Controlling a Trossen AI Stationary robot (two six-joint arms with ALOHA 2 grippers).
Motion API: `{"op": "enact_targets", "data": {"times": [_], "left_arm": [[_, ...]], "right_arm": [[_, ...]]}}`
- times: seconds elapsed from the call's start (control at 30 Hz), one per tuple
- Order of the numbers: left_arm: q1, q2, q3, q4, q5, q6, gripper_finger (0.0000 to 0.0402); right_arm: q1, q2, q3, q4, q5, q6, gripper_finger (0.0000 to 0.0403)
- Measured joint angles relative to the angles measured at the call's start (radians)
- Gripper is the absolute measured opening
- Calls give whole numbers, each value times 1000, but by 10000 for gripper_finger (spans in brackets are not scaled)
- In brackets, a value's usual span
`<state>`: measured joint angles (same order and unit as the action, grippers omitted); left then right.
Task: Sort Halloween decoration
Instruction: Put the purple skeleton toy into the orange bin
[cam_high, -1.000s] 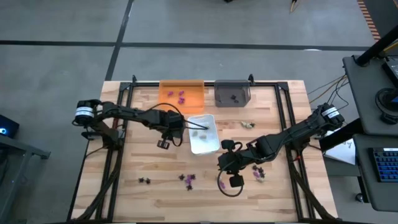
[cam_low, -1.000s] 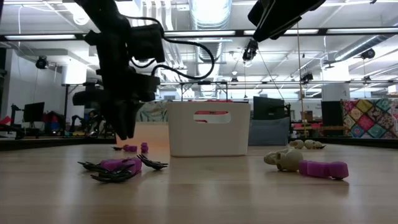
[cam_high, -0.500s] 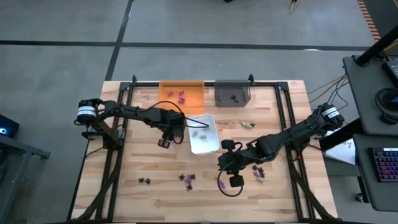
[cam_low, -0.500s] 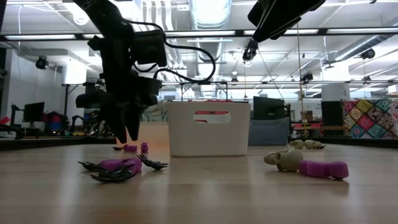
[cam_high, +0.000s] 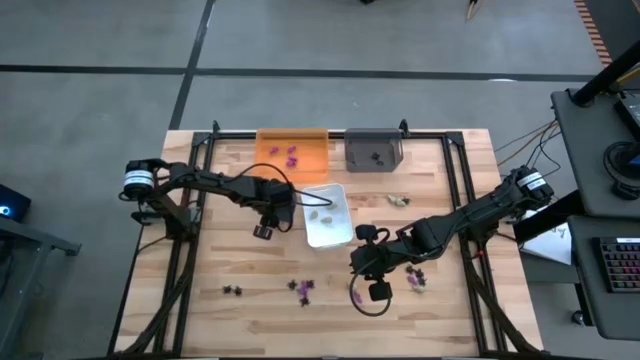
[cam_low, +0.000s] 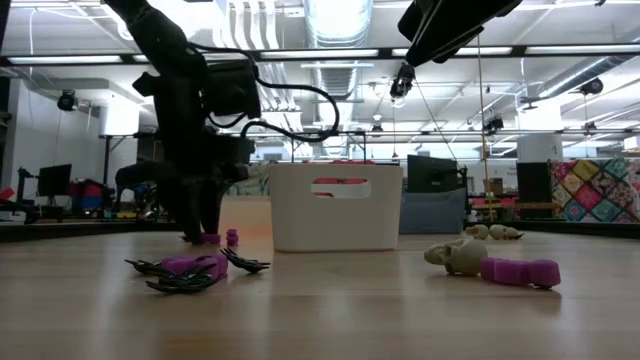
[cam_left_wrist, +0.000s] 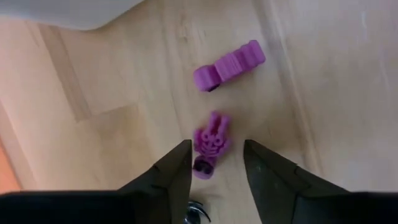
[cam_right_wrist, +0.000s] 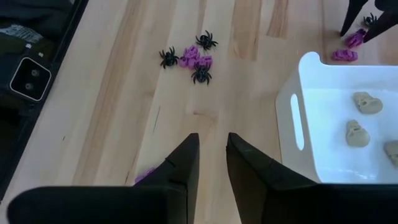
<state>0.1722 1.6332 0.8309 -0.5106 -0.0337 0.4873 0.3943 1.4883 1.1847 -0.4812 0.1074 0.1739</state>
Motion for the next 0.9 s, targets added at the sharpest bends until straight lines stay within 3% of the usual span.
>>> {"op": "enact_targets", "data": {"times": [0.4,0.9], "left_arm": [[0,-1,7,-11,-3,-2,11],[2,-47,120,-190,-2,-35,2]], "right_arm": [[0,0,0,2,8,2,73],[0,0,0,12,8,10,79]]}}
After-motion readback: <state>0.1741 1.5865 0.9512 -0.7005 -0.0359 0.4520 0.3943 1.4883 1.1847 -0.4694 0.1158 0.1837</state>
